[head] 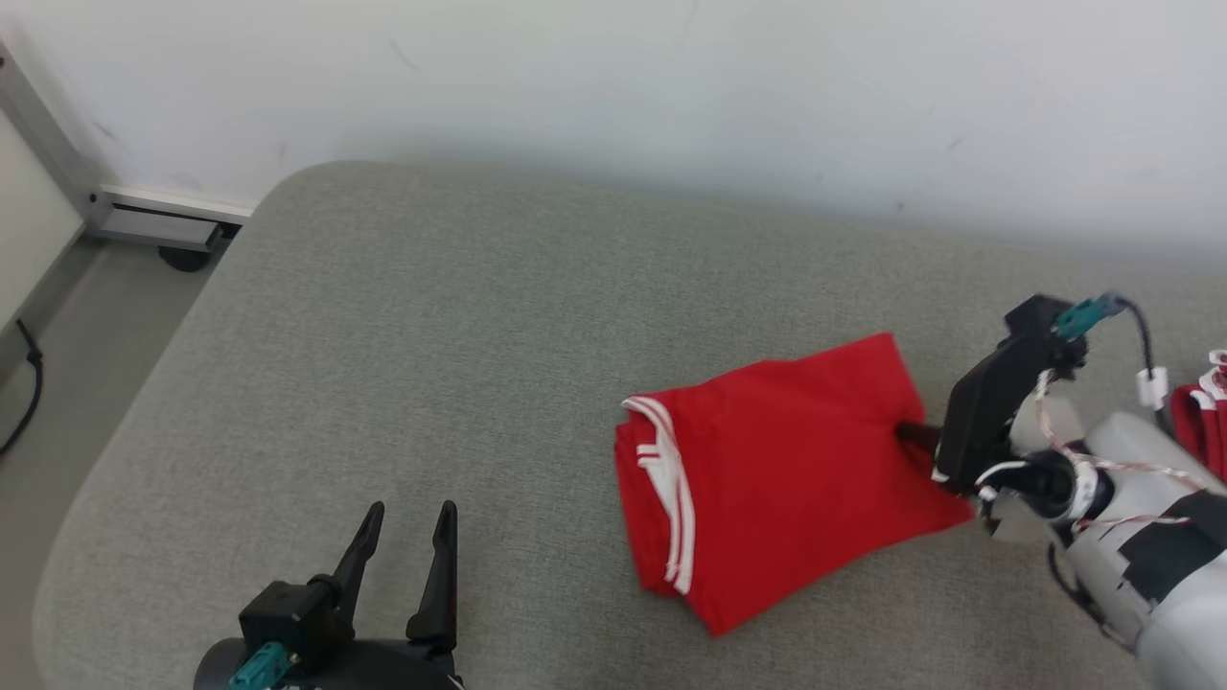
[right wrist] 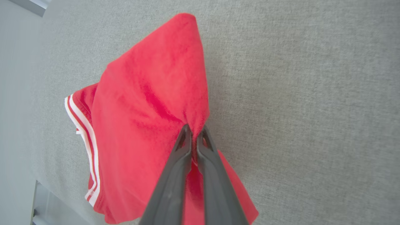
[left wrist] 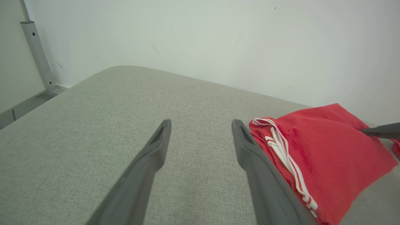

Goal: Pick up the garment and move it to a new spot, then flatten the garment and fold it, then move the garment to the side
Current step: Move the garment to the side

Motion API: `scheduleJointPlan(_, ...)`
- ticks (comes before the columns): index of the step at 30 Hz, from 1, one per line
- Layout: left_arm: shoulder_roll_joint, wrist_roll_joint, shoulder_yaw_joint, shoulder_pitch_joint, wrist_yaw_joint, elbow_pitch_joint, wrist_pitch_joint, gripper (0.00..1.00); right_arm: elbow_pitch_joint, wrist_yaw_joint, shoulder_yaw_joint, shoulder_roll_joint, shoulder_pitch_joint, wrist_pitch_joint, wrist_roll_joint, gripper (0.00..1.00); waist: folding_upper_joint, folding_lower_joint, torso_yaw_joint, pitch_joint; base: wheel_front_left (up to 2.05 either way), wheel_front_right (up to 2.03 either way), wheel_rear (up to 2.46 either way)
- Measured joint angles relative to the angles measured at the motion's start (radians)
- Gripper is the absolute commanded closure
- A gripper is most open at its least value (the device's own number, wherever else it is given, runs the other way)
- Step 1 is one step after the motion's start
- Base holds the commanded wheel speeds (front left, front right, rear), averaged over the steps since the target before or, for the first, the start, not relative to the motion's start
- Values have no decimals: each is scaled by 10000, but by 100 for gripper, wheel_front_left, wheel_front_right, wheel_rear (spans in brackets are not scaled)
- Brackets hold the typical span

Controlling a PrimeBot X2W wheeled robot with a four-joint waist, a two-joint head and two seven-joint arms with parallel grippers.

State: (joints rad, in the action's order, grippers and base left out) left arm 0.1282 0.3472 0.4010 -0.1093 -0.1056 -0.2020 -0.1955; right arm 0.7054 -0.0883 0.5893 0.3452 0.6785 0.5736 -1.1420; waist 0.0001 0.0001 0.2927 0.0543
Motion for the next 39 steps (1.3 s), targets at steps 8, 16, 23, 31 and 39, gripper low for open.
scheduleJointPlan(8, 167, 42, -125, 31, 0, 228, -77, 0, -128, -58, -35, 792, 685, 263, 362, 100, 0, 0, -433, 303, 0, 0, 0)
scheduleJointPlan(16, 324, 42, -320, -16, 4, 623, -100, 0, -334, -157, -357, 1714, 1367, 393, 533, 100, 0, 0, -1096, 747, 0, 0, 0)
scheduleJointPlan(23, 391, 42, -332, -267, 92, 729, -132, 0, -441, -186, -525, 2347, 1801, 516, 742, 100, 1, 0, -1549, 1117, 0, 0, 0)
scheduleJointPlan(31, 389, 40, -305, -428, 102, 794, -128, 0, -686, -261, -591, 2778, 2211, 702, 953, 100, 1, 0, -1815, 1426, 0, 0, 0)
scheduleJointPlan(39, 378, 40, -190, -586, 182, 738, -69, 0, -834, -276, -711, 3338, 2531, 965, 1051, 100, 1, -1, -1940, 1584, 0, 0, 0)
